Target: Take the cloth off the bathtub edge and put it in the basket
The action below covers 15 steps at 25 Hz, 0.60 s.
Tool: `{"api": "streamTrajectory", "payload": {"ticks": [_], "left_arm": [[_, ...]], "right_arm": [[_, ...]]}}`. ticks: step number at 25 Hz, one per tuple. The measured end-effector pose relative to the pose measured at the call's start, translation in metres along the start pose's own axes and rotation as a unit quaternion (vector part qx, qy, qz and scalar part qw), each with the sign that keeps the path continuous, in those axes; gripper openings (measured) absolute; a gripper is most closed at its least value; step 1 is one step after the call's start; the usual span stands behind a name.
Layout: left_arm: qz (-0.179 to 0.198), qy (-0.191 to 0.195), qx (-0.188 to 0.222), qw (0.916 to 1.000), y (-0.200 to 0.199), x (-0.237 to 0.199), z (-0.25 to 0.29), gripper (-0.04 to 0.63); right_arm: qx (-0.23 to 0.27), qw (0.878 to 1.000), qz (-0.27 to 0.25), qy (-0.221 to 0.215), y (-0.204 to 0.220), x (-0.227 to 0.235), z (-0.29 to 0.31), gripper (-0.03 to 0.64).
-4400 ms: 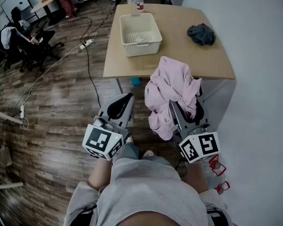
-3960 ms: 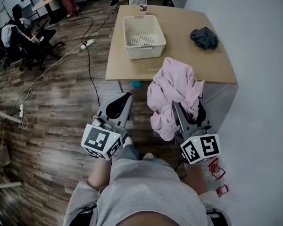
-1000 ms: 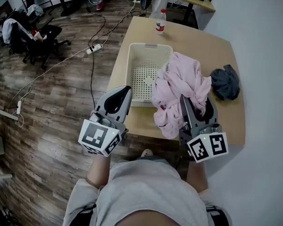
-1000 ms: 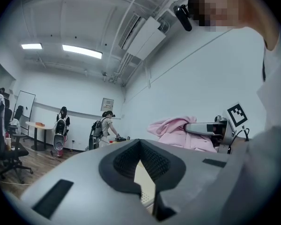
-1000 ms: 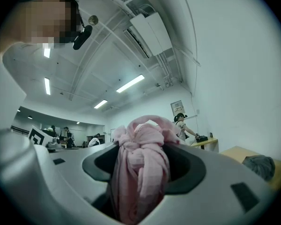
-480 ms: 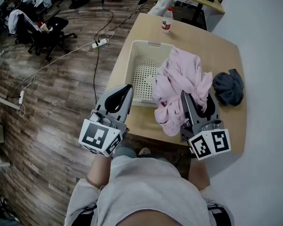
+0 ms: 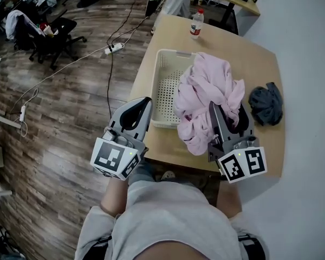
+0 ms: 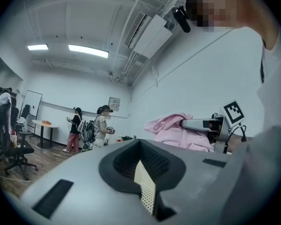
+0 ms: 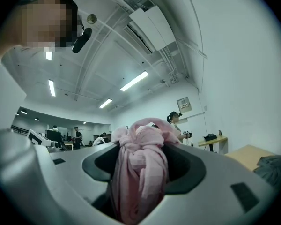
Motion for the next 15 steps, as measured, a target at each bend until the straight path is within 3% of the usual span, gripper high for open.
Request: {"api": "streamTrajectory", "payload": {"ticks": [15], "left_arm": [[0.018, 0.051, -0.008, 0.9985, -0.019, -0.090, 0.035, -0.003]], "right_arm": [[0.015, 0.999, 0.009, 0.049, -0.022, -0.015, 0.086, 0.282]]}}
Point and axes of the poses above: the fingertips, and each gripper's own axes: z forward along the fingers, x to its right, y out of its underside, the point moved 2 cm from there along -z, backward along the fingers, and after that the axes turned 15 degrees about -x, right-handed, at the moved point
